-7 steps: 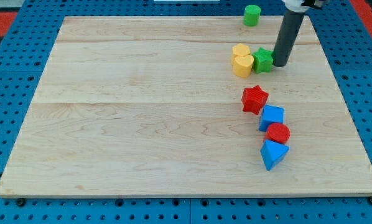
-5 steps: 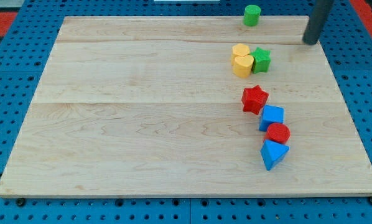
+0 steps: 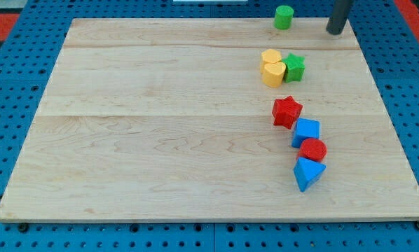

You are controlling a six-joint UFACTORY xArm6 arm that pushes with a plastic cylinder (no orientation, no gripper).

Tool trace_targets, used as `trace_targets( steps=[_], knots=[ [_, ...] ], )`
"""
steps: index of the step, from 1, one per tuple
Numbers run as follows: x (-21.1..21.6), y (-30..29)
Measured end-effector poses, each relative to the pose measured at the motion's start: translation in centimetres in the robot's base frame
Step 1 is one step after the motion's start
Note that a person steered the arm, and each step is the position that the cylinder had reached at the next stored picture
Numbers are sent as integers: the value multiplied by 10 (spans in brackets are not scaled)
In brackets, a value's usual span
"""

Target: Push the green circle to the top center of the board

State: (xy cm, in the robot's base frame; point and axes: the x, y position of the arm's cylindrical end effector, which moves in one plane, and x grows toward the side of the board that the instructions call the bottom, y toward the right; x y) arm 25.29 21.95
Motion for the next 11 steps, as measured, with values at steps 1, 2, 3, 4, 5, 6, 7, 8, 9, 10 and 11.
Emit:
trace_targets(
  steps=[1, 2, 3, 4, 5, 6, 7, 8, 9, 10, 11],
  knots=[
    [31, -115],
    [29, -250],
    [-47, -304],
    [-61, -295],
    [-15, -208],
    [7, -79],
    [-45, 26],
    [-61, 20],
    [-55, -124],
    [-45, -231],
    [-42, -182]
  ],
)
